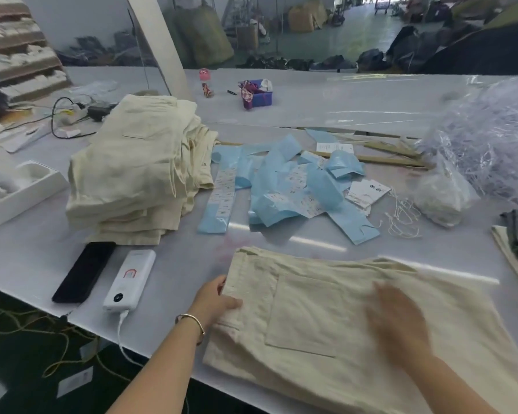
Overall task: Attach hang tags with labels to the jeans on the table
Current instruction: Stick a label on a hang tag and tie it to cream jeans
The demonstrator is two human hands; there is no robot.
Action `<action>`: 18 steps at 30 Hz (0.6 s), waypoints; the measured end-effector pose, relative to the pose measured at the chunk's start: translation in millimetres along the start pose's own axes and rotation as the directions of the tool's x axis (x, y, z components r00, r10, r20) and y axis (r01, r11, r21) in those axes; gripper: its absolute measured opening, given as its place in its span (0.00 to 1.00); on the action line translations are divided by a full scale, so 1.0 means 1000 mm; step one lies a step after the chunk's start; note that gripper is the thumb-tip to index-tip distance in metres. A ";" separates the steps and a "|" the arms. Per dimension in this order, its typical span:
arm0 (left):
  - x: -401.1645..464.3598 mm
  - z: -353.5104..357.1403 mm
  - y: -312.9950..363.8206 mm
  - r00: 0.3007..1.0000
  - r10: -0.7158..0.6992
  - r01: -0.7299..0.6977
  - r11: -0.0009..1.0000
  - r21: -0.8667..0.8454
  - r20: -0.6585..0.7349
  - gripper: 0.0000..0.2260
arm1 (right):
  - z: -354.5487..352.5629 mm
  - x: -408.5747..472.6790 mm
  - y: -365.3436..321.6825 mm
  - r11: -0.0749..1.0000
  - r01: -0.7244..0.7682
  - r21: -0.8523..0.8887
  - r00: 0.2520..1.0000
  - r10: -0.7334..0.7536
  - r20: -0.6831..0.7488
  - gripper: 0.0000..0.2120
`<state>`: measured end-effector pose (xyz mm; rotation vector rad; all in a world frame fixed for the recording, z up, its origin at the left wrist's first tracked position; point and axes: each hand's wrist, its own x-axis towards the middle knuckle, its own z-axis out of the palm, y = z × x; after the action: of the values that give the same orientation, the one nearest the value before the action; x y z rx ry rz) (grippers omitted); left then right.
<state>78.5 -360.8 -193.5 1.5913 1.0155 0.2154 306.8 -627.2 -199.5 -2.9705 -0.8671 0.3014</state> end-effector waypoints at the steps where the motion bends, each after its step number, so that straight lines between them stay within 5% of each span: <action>1: 0.002 -0.001 -0.003 0.999 0.035 -0.035 0.999 0.015 -0.008 0.17 | 0.007 -0.003 -0.017 0.999 0.038 0.018 0.999 -0.038 0.034 0.28; 7: 0.015 -0.015 -0.008 0.961 0.209 -0.163 0.957 0.242 -0.182 0.12 | 0.024 -0.001 -0.078 0.981 0.182 0.070 0.983 -0.182 0.000 0.25; 10: 0.013 -0.022 0.003 0.920 0.306 -0.264 0.946 0.190 -0.243 0.09 | 0.018 -0.006 -0.115 0.862 0.351 0.366 0.935 -0.300 -0.191 0.18; 13: 0.000 -0.010 0.012 0.944 0.324 -0.328 0.938 0.111 0.053 0.12 | 0.000 -0.016 -0.165 0.632 0.117 0.766 0.979 -0.204 0.019 0.16; 15: -0.012 0.002 0.014 0.911 0.319 -0.360 0.924 0.129 0.262 0.12 | -0.006 -0.012 -0.190 0.521 -0.119 0.846 0.962 -0.150 0.228 0.22; 18: -0.016 0.006 0.009 0.842 0.379 -0.484 0.845 0.226 0.383 0.18 | -0.005 -0.005 -0.206 0.632 -0.130 0.764 0.965 -0.095 0.243 0.11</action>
<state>77.0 -375.9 -181.3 2.0659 0.4252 0.0945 194.2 -455.9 -176.5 -2.1299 -0.5095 0.8445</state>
